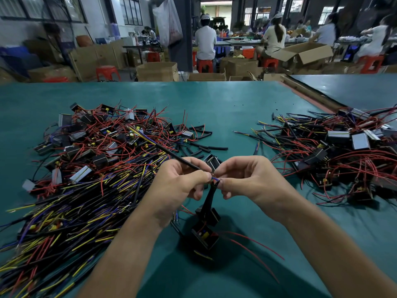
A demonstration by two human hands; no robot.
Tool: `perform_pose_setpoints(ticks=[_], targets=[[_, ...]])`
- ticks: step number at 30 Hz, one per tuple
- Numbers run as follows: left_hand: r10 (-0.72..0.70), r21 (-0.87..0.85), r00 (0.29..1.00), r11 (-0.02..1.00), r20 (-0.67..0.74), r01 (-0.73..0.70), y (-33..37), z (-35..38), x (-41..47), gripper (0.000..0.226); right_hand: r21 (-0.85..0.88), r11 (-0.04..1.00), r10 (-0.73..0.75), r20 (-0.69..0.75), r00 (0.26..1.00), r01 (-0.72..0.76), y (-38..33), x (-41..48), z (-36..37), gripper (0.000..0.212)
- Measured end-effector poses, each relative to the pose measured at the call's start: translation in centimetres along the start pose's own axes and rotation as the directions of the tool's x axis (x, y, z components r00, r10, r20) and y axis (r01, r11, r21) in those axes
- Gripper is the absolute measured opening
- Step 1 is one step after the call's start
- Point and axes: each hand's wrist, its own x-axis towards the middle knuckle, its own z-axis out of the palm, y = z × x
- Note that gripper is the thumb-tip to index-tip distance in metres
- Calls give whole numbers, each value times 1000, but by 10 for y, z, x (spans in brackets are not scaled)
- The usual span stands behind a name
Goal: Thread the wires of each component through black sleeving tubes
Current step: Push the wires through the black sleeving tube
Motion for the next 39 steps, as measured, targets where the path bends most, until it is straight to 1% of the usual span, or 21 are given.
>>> perform_pose_setpoints(ticks=[4,5,8,10,19,21,26,28,31,33,34,36,39], targets=[[-8,-3,1000,1000,21,8,1,2,0,14,7,1000,28,6,1000,-28,2,0,-2,25],[-4,-4,1000,1000,30,4,1,2,-1,13,15,999,41,13,999,-41,2,0,-2,22],[1,-1,999,1000,54,-1,1,1,-2,10,52,995,84,56,995,-87,2,0,-4,6],[0,2,998,1000,69,0,2,1,-3,6,66,991,109,80,991,-114,2,0,-5,10],[-35,1,989,999,140,35,2,2,-3,6,49,989,131,171,976,-141,2,-1,-12,9],[-36,-2,988,999,153,37,3,2,-4,4,43,988,139,174,975,-148,2,-1,-12,6],[-22,38,979,999,202,15,2,2,-5,11,0,985,172,166,971,-175,0,-2,-12,11],[-21,54,979,999,205,10,2,3,-4,12,-18,986,168,168,971,-167,-1,-3,-11,8],[-21,63,980,998,196,8,2,4,-4,9,-36,990,138,170,976,-134,-2,-3,-11,18],[-19,50,981,999,195,9,3,3,-4,4,-44,993,114,171,979,-108,-2,-3,-10,21],[-20,46,981,999,192,11,2,3,-4,6,-53,994,100,169,981,-92,-3,-3,-10,21],[-24,50,984,999,179,15,2,3,-5,10,-109,993,54,154,987,-37,-2,-3,-8,21],[-39,61,986,998,161,29,2,2,-4,10,-219,974,-30,123,992,56,0,-2,-5,20]])
